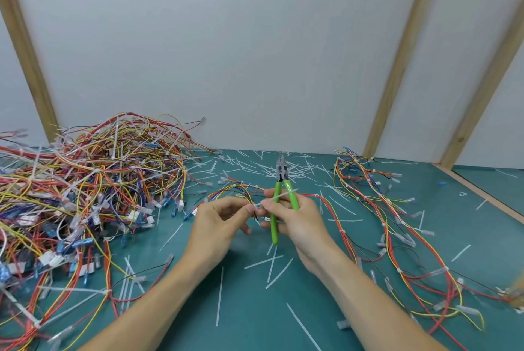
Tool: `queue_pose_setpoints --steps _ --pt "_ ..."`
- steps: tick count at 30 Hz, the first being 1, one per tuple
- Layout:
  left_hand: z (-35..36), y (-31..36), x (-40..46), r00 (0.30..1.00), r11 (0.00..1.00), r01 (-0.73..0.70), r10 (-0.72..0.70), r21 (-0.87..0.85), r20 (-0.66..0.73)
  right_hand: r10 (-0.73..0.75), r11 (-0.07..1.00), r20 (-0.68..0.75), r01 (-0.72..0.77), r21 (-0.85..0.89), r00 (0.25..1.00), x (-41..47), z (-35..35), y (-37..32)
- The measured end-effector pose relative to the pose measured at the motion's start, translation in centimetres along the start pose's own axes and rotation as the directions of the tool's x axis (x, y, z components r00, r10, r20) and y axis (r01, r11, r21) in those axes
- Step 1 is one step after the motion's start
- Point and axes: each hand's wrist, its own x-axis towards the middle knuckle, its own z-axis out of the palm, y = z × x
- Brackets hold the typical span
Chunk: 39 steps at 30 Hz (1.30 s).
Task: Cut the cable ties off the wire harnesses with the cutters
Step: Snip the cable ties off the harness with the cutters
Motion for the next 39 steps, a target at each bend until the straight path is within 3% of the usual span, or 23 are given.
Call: queue_pose_setpoints --steps 4,6,10,15,24,39 --pt "-0.6 -0.2 0.5 0.98 0.988 0.127 -0.138 -0.083 -0.147 -0.159 0.964 -0.141 0.122 -0.238 0.977 0.3 -0.3 -0.2" --pt "-1.0 -0.2 0.7 0.965 0.971 0.173 -0.201 -0.165 -0.171 -0.262 0.891 -0.148 0.18 -0.417 0.954 0.3 -0.9 -0.5" --pt "-1.4 0.0 0.9 0.949 0.937 0.199 -0.257 -0.286 -0.182 -0.427 0.582 0.021 0.292 -0.759 0.904 -0.2 -2.1 -0.7" --pt "-1.7 0.0 1.0 0.936 0.919 0.193 -0.277 -0.343 -0.216 -0.404 0.361 0.141 0.299 -0.884 0.904 -0.6 -1.9 -1.0" --pt "-1.6 0.1 1.0 0.945 0.922 0.198 -0.27 -0.332 -0.186 -0.41 0.314 0.196 0.34 -0.886 0.891 -1.1 -1.5 -1.4" --pt "-1.2 0.0 0.9 0.968 0.954 0.146 -0.192 -0.26 -0.161 -0.432 0.352 0.205 0.373 -0.858 0.878 -1.0 -1.5 -1.0"
